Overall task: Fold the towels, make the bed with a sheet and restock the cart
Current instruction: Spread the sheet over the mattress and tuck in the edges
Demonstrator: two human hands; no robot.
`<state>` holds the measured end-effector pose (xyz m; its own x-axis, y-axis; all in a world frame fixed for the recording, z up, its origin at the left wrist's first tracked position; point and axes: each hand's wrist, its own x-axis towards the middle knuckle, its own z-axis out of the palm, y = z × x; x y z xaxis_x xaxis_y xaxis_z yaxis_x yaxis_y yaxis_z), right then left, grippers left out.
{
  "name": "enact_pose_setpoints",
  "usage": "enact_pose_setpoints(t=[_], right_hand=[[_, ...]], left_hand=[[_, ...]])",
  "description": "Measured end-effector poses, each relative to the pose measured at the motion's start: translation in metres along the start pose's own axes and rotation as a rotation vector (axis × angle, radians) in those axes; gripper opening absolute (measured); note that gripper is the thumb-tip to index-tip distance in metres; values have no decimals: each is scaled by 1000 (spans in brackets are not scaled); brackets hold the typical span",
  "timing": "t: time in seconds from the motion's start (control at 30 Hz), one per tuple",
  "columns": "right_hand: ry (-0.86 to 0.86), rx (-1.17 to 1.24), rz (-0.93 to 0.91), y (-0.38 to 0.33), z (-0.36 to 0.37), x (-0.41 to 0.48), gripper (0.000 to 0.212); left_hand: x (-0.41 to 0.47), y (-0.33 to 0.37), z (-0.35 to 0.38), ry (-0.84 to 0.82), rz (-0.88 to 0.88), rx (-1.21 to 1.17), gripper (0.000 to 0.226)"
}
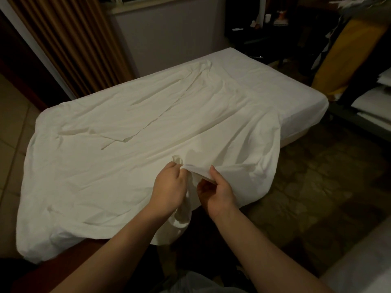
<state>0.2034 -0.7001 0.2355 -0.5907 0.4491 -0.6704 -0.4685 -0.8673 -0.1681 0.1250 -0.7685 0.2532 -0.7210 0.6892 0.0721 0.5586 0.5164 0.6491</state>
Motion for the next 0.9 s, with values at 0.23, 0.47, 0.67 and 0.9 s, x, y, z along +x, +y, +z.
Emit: enact_pose_setpoints(t=[0.23,0.47,0.67,0.9], right_hand=[[37,10,-81,-15,-1,6,9],[133,-35,-63,-30,-3,4,6],[138,-65,-2,-48,-7,25,7],[239,-102,-15,-64,-13,43,15]], left_hand=[[1,1,0,2,-53,-23,33],[10,5,-3,43,-159,-56,37],[13,17,4,68,-173,-65,33],[18,21,11,86,-202,-48,37]])
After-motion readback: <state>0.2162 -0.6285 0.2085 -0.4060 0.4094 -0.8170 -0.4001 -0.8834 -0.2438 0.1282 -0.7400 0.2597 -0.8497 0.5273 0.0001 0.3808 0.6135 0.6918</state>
